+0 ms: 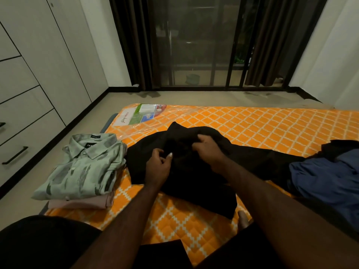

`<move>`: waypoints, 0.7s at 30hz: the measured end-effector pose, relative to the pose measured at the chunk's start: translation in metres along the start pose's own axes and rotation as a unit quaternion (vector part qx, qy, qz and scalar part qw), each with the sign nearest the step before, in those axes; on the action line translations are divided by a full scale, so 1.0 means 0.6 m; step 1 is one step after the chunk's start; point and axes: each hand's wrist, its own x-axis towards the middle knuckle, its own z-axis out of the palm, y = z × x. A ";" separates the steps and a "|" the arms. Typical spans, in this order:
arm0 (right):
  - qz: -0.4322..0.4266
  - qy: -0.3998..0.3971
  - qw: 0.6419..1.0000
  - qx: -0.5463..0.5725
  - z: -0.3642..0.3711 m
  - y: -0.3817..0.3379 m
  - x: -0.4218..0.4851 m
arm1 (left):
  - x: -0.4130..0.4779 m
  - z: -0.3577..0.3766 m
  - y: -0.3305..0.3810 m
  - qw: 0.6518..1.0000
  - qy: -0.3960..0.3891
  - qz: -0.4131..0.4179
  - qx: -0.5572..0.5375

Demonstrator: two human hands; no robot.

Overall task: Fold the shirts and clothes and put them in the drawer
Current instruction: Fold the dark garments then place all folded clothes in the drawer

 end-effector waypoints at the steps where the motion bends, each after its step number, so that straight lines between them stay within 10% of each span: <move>1: 0.009 0.045 0.998 0.031 -0.017 -0.004 0.006 | -0.002 0.002 -0.005 1.000 -0.006 0.003 0.010; 12: 0.076 0.226 0.942 0.238 -0.106 0.038 0.056 | -0.016 0.010 -0.007 0.951 -0.230 0.002 0.208; 16: -0.052 0.202 0.974 -0.092 -0.096 0.026 0.041 | -0.007 0.015 -0.019 0.968 -0.171 0.043 0.179; 21: -0.231 0.012 0.912 -0.339 -0.036 -0.006 0.011 | 0.004 0.009 0.002 0.993 -0.112 -0.019 -0.043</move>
